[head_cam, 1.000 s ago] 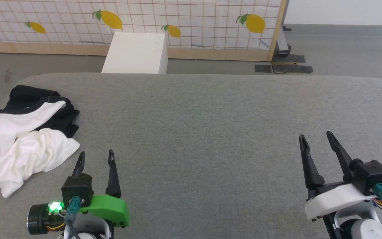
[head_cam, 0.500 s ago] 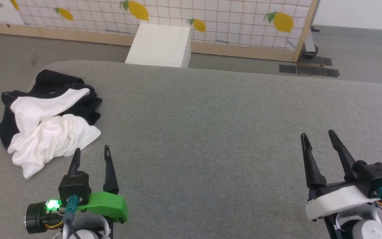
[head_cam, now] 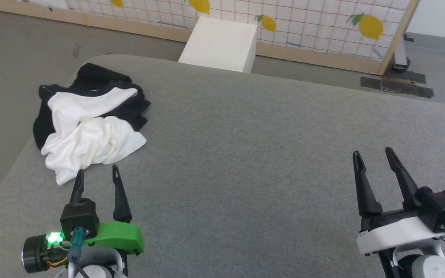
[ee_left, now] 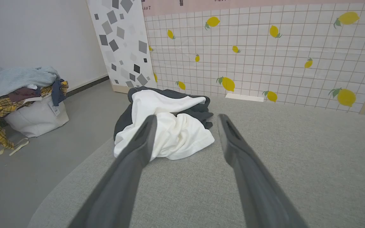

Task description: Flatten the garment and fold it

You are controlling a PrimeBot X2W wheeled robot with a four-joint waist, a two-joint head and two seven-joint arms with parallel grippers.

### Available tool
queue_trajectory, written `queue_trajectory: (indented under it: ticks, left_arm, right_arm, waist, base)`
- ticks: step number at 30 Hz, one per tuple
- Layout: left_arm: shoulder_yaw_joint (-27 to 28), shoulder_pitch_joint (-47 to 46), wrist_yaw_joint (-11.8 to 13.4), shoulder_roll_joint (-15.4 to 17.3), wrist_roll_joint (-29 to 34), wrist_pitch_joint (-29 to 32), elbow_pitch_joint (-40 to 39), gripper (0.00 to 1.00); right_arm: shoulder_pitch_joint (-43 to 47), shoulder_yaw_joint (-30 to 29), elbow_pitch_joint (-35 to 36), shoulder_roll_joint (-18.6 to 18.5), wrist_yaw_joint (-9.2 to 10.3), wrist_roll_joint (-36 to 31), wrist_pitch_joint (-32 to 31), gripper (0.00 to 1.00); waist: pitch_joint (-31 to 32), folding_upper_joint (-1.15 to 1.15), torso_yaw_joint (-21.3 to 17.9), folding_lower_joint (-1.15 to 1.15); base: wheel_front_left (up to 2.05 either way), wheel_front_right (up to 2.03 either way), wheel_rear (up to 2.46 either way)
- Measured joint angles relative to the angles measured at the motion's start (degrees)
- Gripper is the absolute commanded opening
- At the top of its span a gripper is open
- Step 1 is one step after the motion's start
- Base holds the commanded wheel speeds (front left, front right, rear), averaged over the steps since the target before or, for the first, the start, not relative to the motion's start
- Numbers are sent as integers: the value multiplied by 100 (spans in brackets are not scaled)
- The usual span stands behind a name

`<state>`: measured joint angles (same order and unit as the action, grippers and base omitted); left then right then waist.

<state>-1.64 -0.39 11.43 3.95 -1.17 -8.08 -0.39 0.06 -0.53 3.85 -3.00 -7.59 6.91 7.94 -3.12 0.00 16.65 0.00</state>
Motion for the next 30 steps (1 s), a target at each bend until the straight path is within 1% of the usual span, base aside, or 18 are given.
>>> queue_trajectory:
  ticks: [6,10,14,20,26,30]
  left_arm:
    - [165,-107,74,-14,-98,-66,4,100]
    - [461,-322,21,-21,-183,-112,3,100]
    - [784,-653,-134,11,-213,-163,10,100]
    - [1187,-1236,-359,156,-312,-230,194,100]
    - [1413,-2051,-606,227,-393,-297,632,100]
    - [1477,-2662,-699,312,-393,-353,1070,100]
  right_arm:
    - [0,5,44,1,0,21,74,100]
    - [-1,25,87,2,0,20,119,100]
    - [-2,29,132,2,0,11,168,100]
    - [-60,46,209,4,0,-89,227,100]
    - [-240,19,298,-30,0,-144,311,100]
    - [-308,53,319,-132,1,-144,355,100]
  waist:
    - [-81,0,243,0]
    - [-171,0,382,0]
    - [-309,0,481,0]
    - [-604,0,570,0]
    - [-979,0,625,0]
    - [-1210,0,668,0]
  base:
    - [0,0,0]
    - [0,0,0]
    - [0,0,0]
    - [0,0,0]
    - [0,0,0]
    - [0,0,0]
